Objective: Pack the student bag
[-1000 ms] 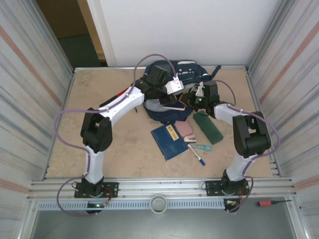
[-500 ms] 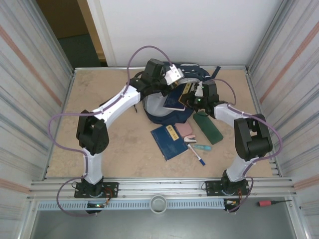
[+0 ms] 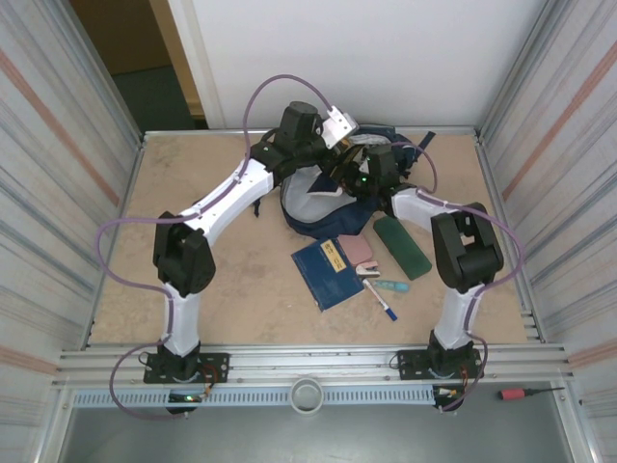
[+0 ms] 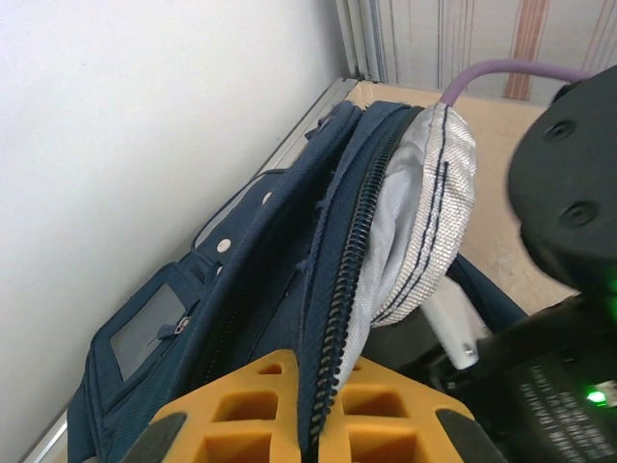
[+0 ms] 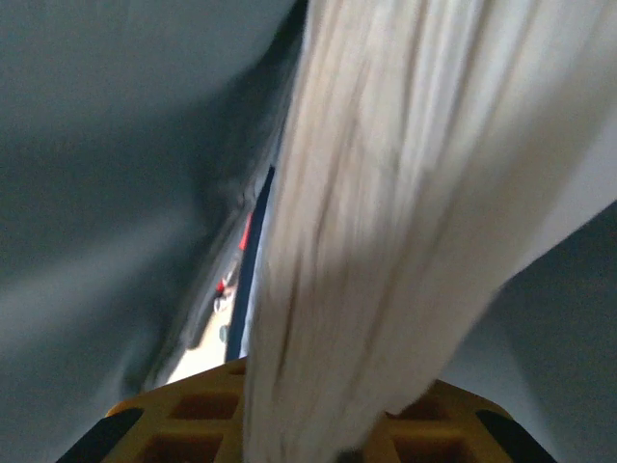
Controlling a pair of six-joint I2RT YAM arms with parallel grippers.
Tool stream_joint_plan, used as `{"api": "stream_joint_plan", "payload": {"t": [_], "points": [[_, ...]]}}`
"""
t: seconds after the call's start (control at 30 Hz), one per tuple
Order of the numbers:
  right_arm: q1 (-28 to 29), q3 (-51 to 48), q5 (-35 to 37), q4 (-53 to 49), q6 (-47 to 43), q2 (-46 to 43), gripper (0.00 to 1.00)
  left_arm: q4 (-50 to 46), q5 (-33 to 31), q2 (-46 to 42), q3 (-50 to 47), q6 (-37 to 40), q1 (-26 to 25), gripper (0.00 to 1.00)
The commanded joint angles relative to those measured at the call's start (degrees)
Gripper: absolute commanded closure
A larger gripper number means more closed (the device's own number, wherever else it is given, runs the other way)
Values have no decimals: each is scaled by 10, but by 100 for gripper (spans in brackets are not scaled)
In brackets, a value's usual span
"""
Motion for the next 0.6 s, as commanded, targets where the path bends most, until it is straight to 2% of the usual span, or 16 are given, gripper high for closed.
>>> {"api": "stream_joint_plan", "payload": {"t": [0.0,0.1,0.23,0.33,0.43,0.57], "points": [[13,63,33,23,6,41,75,75,28,-7,38,-22,-7,100],[9,112,46,-35,-33,70,65,72,12,-5,36,-23,-6,100],[-15,107,35,-79,-80,64,53,78,-24,-9,14,-23,-4,100],[-33,71,10,-87,-118,27,47,84,-46,-4,4,-35,1,100],[-43,33,-33,-80,-152,-22,37,85,-49,7,2,-47,5,100],[-59,-23,-79,-93,-179,-99,29,83,-51,26,4,-53,6,100]]}}
